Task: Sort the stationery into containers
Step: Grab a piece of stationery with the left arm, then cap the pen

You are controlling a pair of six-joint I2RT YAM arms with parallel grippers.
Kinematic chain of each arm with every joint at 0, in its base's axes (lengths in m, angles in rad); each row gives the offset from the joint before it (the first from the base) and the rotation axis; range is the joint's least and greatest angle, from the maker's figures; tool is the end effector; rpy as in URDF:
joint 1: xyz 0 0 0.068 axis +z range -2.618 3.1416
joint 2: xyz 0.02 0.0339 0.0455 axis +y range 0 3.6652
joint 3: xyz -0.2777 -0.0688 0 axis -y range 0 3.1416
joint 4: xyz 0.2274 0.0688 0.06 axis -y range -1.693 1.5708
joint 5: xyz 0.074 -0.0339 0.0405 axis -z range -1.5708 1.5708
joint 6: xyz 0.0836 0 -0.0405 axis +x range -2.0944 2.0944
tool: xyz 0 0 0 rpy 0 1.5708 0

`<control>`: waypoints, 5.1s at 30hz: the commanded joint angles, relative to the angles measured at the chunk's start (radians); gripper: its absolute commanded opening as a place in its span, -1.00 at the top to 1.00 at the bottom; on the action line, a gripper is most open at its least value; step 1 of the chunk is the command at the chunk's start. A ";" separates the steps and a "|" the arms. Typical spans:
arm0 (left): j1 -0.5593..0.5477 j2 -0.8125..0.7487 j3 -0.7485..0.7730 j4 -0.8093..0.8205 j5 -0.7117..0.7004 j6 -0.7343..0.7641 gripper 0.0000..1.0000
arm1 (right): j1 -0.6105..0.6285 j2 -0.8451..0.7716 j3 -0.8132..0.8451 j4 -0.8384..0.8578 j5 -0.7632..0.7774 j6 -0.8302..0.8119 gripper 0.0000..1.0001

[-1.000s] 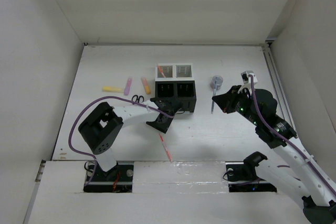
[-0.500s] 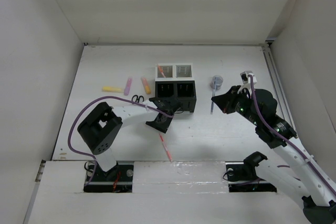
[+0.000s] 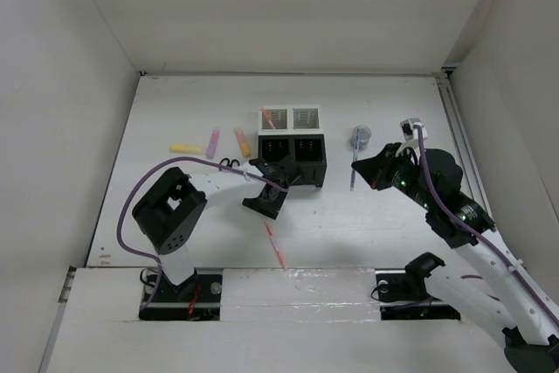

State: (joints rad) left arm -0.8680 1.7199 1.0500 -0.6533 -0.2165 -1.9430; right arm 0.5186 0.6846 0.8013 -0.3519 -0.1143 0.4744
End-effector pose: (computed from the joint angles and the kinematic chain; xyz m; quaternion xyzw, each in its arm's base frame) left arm 0.2172 -0.2287 0.1431 -0.5166 0.8406 -0.1034 0.1259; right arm 0.1485 0.0958 0.3386 -0.0527 0.7829 0.3339 0.5222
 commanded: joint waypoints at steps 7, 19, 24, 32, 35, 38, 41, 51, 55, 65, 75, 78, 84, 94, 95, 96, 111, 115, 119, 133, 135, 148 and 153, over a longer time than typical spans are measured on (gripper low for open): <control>0.037 0.079 -0.027 -0.098 -0.086 -0.097 0.16 | 0.008 -0.005 0.001 0.027 -0.024 -0.014 1.00; 0.046 0.107 -0.027 -0.080 -0.066 -0.086 0.28 | 0.008 -0.005 0.010 0.027 -0.033 -0.023 1.00; 0.046 0.116 -0.018 -0.080 -0.066 -0.077 0.28 | 0.008 -0.005 0.010 0.027 -0.042 -0.023 1.00; 0.046 0.116 -0.027 -0.081 -0.066 -0.077 0.31 | 0.008 -0.005 0.010 0.027 -0.051 -0.023 1.00; 0.055 0.125 -0.027 -0.091 -0.057 -0.077 0.49 | 0.008 -0.005 0.010 0.027 -0.051 -0.023 1.00; 0.055 0.115 -0.054 -0.082 -0.034 -0.077 0.64 | 0.008 -0.005 0.010 0.027 -0.051 -0.023 1.00; 0.055 0.104 -0.087 -0.046 -0.024 -0.088 0.70 | 0.008 -0.005 0.010 0.027 -0.061 -0.023 1.00; 0.055 0.136 -0.100 -0.016 -0.004 -0.079 1.00 | 0.008 -0.005 0.010 0.027 -0.070 -0.033 1.00; 0.055 0.136 -0.100 -0.016 -0.024 -0.051 1.00 | 0.008 -0.005 0.010 0.027 -0.070 -0.033 1.00; 0.055 0.113 -0.108 0.061 -0.058 0.070 1.00 | 0.008 -0.005 0.010 0.027 -0.061 -0.033 1.00; 0.015 -0.023 -0.143 0.135 -0.103 0.246 1.00 | 0.008 0.006 0.010 0.027 -0.096 -0.033 1.00; -0.011 -0.068 -0.153 0.135 -0.112 0.257 1.00 | 0.008 0.006 0.010 0.027 -0.116 -0.033 1.00; -0.020 -0.174 -0.226 0.121 -0.066 0.199 1.00 | 0.008 0.035 0.001 0.036 -0.116 -0.033 1.00; -0.146 -0.305 -0.173 0.066 -0.089 0.177 1.00 | 0.008 0.064 0.001 0.057 -0.145 -0.033 1.00; -0.146 -0.316 -0.159 0.055 -0.099 0.177 1.00 | 0.008 0.064 0.012 0.057 -0.145 -0.033 1.00; -0.157 -0.341 -0.150 0.055 -0.109 0.190 1.00 | 0.008 0.073 0.012 0.057 -0.134 -0.033 1.00; -0.246 -0.681 -0.045 0.158 -0.458 0.659 1.00 | 0.008 0.104 0.001 0.155 -0.275 -0.010 1.00; -0.246 -0.779 -0.045 0.210 -0.527 0.827 1.00 | 0.017 0.113 -0.063 0.313 -0.418 0.065 1.00; -0.246 -0.890 -0.065 0.346 -0.514 1.065 1.00 | 0.151 0.162 -0.105 0.454 -0.444 0.150 1.00; -0.246 -1.224 -0.224 0.604 -0.348 1.403 1.00 | 0.489 0.464 -0.037 0.927 -0.449 0.319 1.00; -0.246 -1.272 -0.246 0.636 -0.319 1.438 1.00 | 0.508 0.496 -0.025 0.964 -0.461 0.339 1.00; -0.246 -1.326 -0.278 0.646 -0.241 1.441 1.00 | 0.541 0.559 0.058 0.986 -0.443 0.328 1.00; -0.246 -1.326 -0.269 0.646 -0.230 1.422 1.00 | 0.541 0.581 0.067 0.985 -0.430 0.319 1.00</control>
State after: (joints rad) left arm -1.1126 0.3897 0.7738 -0.0494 -0.4702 -0.5179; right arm 1.0550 1.2652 0.8181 0.5686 -0.5499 0.8078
